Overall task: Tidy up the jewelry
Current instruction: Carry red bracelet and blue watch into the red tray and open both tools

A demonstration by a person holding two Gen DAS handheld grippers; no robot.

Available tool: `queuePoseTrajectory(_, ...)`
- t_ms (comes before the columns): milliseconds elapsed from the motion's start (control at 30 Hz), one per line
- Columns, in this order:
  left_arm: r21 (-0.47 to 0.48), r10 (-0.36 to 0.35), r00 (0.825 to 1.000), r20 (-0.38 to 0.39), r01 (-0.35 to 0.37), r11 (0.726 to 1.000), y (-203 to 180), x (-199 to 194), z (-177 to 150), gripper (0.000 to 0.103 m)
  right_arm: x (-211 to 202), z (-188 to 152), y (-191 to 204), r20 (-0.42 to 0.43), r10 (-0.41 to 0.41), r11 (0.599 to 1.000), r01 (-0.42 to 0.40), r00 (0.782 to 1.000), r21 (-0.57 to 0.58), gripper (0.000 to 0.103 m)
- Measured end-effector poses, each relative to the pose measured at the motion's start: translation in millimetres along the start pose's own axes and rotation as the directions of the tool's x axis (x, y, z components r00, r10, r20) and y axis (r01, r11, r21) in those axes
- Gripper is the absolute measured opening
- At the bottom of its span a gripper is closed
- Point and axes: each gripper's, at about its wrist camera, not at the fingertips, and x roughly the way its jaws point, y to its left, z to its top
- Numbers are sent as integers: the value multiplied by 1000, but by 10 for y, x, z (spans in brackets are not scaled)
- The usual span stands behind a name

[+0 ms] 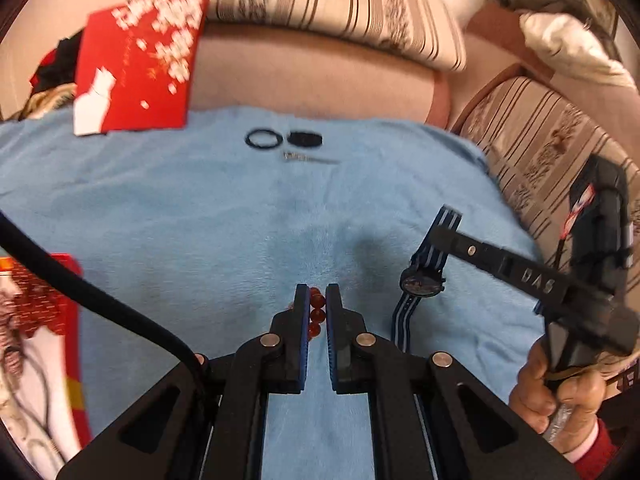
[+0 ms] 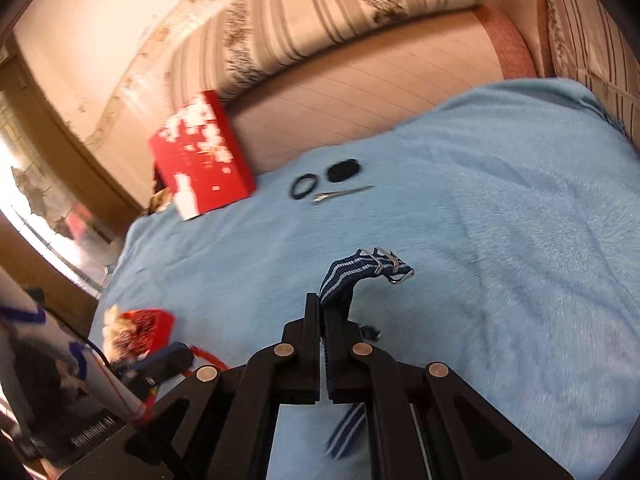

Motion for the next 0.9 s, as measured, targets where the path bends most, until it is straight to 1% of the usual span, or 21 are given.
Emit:
queuePoseTrajectory(100,7,5,1000,28,-5,1000,50,-334,-62,7,-123,-97,217,17,17,999,-16,1000,-41,2)
queuePoseTrajectory(267,4,27,998,61,-27,1000,238,-831,-215,7,-327,-278,552,47,15,994,-10,999,-113,2)
queuePoseTrajectory(333,-4,47,996,76,-47,999,340,-1036,-288,7,-394,-361,703,54,19,990,-12,998,-139,2)
queuePoseTrajectory(433,-23,88,992,95,-86,996,524,-1320,-419,7,-508,-452,898,57,58,988,-49,997,-145,2)
queuePoseTrajectory(533,-60,139,984,114,-133,989,800,-1628,-560,7,-620,-520,1119,58,98,982,-88,993,-167,2)
queuePoseTrajectory(600,-96,173,977,122,-162,982,1006,-1798,-648,7,-689,-557,1306,54,127,975,-114,990,-191,2)
queuePoseTrajectory(733,-175,221,967,126,-197,965,1394,-2045,-804,7,-776,-600,1703,33,189,957,-177,981,-232,3)
queuePoseTrajectory(900,-251,293,948,128,-255,934,1832,-2284,-1003,7,-784,-675,2189,-2,247,929,-238,969,-283,2)
